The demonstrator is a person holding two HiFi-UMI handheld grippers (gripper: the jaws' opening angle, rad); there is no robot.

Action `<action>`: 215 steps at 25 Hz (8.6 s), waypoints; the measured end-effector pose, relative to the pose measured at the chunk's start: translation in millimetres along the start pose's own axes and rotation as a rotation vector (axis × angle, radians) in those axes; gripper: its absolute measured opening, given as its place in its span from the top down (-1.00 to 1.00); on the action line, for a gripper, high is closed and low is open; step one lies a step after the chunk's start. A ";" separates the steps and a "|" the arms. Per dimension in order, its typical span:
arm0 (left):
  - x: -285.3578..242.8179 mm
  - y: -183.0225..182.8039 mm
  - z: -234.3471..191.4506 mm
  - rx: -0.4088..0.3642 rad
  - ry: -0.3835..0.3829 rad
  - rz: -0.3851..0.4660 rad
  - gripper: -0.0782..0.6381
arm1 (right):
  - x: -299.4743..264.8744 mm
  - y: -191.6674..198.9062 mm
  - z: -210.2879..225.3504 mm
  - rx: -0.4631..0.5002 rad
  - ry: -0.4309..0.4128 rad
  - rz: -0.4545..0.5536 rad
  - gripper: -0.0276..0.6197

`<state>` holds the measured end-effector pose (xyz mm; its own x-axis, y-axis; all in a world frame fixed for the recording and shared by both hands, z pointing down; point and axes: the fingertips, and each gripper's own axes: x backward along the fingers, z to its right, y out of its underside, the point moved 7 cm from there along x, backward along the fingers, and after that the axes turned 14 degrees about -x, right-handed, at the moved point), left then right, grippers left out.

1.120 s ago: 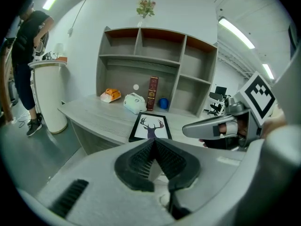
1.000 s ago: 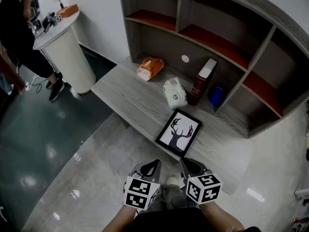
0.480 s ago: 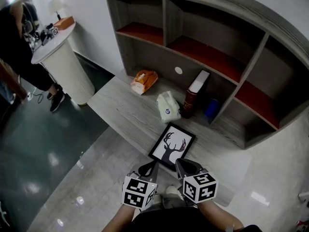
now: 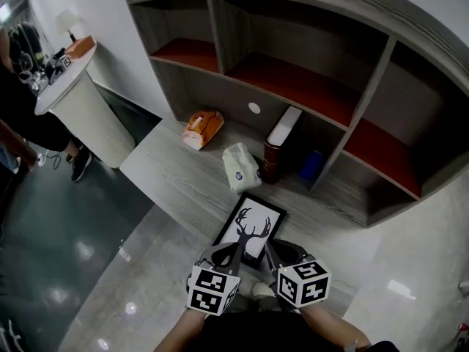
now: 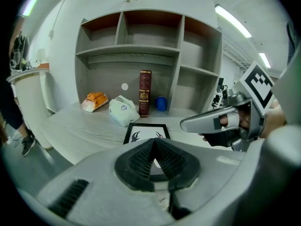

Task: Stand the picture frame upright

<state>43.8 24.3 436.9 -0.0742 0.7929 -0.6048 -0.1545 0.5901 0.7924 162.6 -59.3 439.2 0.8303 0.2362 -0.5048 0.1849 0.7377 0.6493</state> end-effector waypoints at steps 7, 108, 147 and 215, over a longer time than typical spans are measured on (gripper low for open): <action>-16.2 -3.0 -8.3 -0.032 0.025 -0.016 0.79 | -6.0 -1.4 10.5 -0.033 0.035 0.008 0.92; -109.3 32.8 -87.9 -0.073 0.359 -0.255 0.38 | -68.2 45.9 36.0 -0.460 0.588 0.206 0.60; -53.7 -6.6 -80.0 0.067 0.093 -0.037 0.56 | -26.7 11.0 18.3 -0.366 0.420 0.299 0.71; -19.7 -8.4 -348.2 0.263 -0.212 0.117 0.57 | -248.5 -123.7 -119.2 -0.162 0.179 0.213 0.69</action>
<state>-296.5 -49.3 414.8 0.1335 0.8551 -0.5009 0.1041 0.4905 0.8652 -129.2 -133.8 416.5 0.7330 0.4928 -0.4689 -0.0810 0.7477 0.6591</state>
